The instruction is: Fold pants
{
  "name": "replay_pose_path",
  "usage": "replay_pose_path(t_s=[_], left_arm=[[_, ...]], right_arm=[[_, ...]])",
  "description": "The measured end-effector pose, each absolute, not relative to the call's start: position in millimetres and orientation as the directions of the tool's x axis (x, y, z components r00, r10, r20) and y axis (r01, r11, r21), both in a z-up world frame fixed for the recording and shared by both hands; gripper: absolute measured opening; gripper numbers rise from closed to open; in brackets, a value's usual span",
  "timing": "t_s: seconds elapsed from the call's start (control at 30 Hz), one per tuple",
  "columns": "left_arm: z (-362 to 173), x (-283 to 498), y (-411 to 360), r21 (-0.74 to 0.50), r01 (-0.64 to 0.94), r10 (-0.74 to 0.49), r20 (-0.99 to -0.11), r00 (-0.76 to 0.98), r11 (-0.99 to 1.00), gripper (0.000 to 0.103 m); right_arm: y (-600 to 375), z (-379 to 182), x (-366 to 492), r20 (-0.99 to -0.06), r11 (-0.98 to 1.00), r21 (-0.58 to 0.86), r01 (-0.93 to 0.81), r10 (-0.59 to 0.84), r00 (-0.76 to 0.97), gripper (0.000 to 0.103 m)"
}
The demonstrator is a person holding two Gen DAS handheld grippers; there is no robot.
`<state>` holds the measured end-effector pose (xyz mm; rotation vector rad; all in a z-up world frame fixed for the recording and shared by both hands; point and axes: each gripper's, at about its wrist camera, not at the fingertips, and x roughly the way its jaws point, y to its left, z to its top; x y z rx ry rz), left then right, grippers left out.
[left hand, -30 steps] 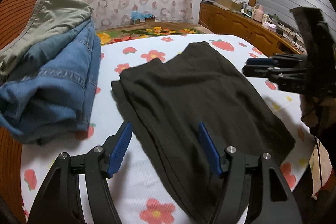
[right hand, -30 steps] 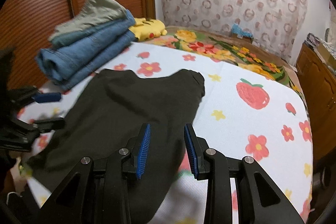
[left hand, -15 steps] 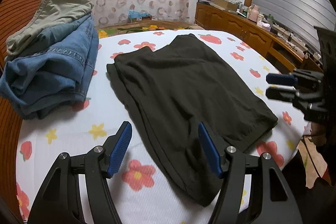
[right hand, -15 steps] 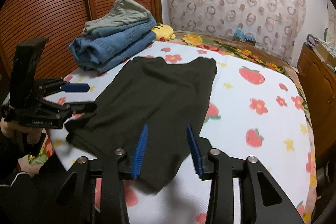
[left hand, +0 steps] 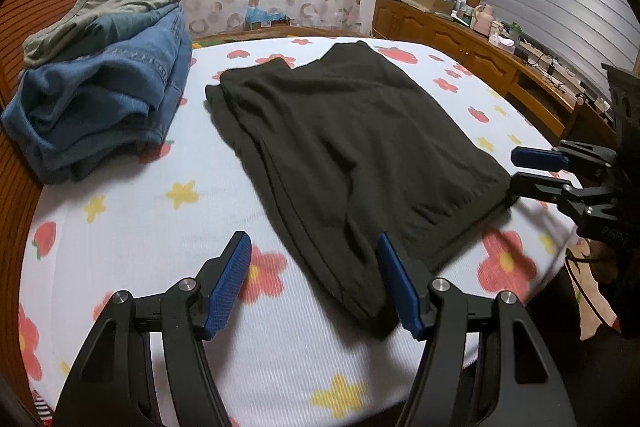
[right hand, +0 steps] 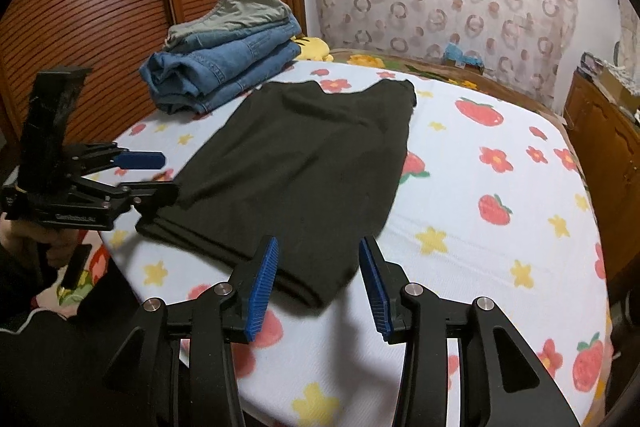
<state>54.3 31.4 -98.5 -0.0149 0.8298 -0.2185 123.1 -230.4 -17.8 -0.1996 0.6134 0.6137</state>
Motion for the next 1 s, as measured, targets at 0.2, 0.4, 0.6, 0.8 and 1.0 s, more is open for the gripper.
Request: replay_pose_path(t_s=[0.2, 0.4, 0.6, 0.8, 1.0], left_arm=[[-104, 41, 27, -0.135, 0.206, -0.238, -0.728, 0.643, 0.969, 0.061], [-101, 36, 20, -0.149, 0.24, -0.272, -0.717, 0.641, 0.959, 0.033], [-91, 30, 17, -0.137, 0.256, -0.276, -0.701, 0.658, 0.957, 0.016], [-77, 20, 17, -0.128, 0.265, -0.278, -0.689, 0.67, 0.956, 0.015], [-91, 19, 16, -0.122, 0.252, -0.259, -0.724, 0.639, 0.96, 0.015]], right_arm=[[-230, -25, 123, -0.612, 0.811, 0.011, -0.584, 0.468, 0.638, 0.044], [-228, -27, 123, -0.618, 0.81, 0.012, -0.586, 0.467, 0.632, 0.044], [-228, -32, 125, -0.629, 0.808, 0.011, -0.59, 0.464, 0.623, 0.044], [-230, -34, 126, -0.631, 0.809, 0.024, -0.588, 0.468, 0.619, 0.044], [-231, -35, 125, -0.628, 0.809, 0.026, -0.587, 0.47, 0.62, 0.044]])
